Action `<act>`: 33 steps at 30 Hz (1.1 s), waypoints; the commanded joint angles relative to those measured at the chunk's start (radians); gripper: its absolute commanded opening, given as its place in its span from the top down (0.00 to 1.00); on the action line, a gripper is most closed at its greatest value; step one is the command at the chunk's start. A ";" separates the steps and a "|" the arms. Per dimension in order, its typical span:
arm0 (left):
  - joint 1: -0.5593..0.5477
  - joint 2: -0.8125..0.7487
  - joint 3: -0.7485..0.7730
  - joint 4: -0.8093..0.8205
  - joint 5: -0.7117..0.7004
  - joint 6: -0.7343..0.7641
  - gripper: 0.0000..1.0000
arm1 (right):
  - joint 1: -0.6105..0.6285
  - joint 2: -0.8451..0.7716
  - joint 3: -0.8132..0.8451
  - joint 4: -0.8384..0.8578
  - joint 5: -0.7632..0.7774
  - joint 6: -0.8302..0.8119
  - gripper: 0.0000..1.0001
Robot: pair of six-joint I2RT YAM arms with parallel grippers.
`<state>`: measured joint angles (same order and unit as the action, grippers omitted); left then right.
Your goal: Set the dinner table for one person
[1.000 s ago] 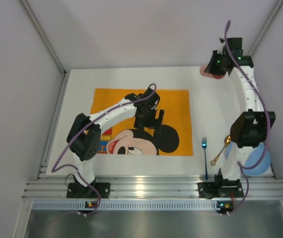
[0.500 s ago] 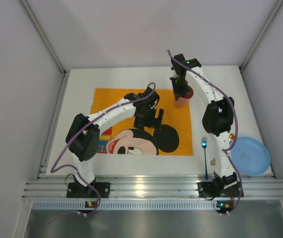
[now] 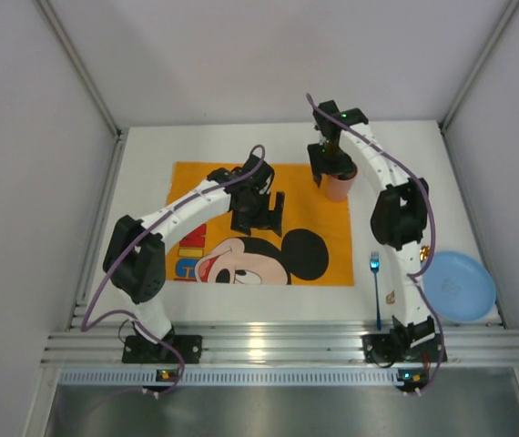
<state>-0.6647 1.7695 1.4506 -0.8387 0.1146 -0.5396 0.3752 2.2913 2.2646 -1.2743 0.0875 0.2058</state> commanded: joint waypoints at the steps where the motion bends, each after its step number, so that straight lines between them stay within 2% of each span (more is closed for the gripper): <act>1: 0.007 -0.042 0.001 0.015 0.000 0.021 0.07 | 0.030 0.000 0.035 -0.026 0.034 0.003 0.34; 6: 0.011 -0.031 0.014 0.016 0.010 0.035 0.07 | 0.047 -0.039 0.056 -0.043 0.069 0.010 0.29; 8: 0.013 -0.025 0.019 0.015 0.011 0.039 0.07 | 0.045 -0.073 0.093 -0.056 0.096 0.014 0.23; 9: 0.011 -0.025 0.021 0.015 0.014 0.040 0.07 | 0.044 -0.091 0.099 -0.059 0.110 0.017 0.14; 11: 0.011 -0.019 0.030 0.018 0.019 0.043 0.07 | 0.028 -0.154 0.111 -0.062 0.144 0.027 0.12; 12: 0.013 -0.019 0.034 0.018 0.023 0.044 0.07 | 0.025 -0.176 0.112 -0.068 0.171 0.032 0.06; 16: 0.011 -0.012 0.051 0.023 0.026 0.056 0.07 | -0.021 -0.321 0.093 -0.091 0.244 0.058 0.04; 18: 0.005 -0.010 0.074 0.021 0.025 0.066 0.07 | -0.044 -0.400 0.006 -0.068 0.270 0.073 0.00; 22: -0.056 0.013 0.178 -0.014 -0.012 0.142 0.06 | -0.172 -0.706 -0.268 0.030 0.201 0.109 0.00; 23: -0.103 0.046 0.245 -0.029 -0.032 0.156 0.06 | -0.194 -0.760 -0.380 0.050 0.187 0.110 0.00; 28: -0.261 0.229 0.451 -0.115 -0.020 0.185 0.06 | -0.237 -1.096 -0.647 0.133 0.182 0.119 0.00; 33: -0.363 0.415 0.707 -0.149 0.049 0.179 0.06 | -0.239 -1.375 -0.784 0.158 0.202 0.217 0.00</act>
<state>-0.9871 2.0953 2.0369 -0.9180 0.1131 -0.3820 0.1352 1.0279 1.5307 -1.1786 0.2779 0.3496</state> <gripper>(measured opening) 0.940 0.996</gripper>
